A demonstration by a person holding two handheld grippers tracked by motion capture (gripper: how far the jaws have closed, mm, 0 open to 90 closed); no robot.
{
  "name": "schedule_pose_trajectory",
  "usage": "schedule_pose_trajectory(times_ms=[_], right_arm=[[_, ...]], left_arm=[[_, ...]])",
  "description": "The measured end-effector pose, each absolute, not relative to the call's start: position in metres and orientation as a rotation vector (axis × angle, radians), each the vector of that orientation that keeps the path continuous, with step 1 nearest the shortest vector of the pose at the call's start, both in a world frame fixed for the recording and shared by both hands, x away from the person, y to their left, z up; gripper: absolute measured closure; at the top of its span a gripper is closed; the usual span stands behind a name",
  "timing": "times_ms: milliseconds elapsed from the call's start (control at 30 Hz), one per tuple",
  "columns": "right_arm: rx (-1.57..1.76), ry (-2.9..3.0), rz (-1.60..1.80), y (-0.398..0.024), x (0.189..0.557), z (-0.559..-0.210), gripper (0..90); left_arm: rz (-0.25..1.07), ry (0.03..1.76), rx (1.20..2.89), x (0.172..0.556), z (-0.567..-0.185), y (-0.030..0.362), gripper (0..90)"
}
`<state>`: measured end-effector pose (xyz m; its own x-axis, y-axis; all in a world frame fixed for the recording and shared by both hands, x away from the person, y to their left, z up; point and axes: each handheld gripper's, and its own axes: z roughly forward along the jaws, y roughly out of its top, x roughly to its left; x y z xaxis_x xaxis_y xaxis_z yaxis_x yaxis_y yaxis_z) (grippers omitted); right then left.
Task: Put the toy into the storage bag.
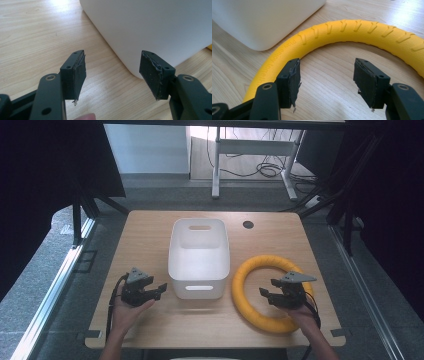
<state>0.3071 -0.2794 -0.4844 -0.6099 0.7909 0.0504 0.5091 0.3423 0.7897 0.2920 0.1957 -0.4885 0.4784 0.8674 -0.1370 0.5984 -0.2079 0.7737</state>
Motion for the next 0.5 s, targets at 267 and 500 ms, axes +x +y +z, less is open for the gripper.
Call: schedule_pose_trajectory(times_ms=[267, 500], right_arm=[[1.179, 2.249, 1.180, -0.292, 0.305, -0.478, 37.9], [1.152, 2.286, 1.172, -0.306, 0.295, -0.464, 36.3]], left_arm=[[0.402, 1.208, 1.929, 0.294, -0.491, 0.193, 37.7], [0.396, 1.205, 1.929, 0.290, -0.488, 0.194, 37.2]])
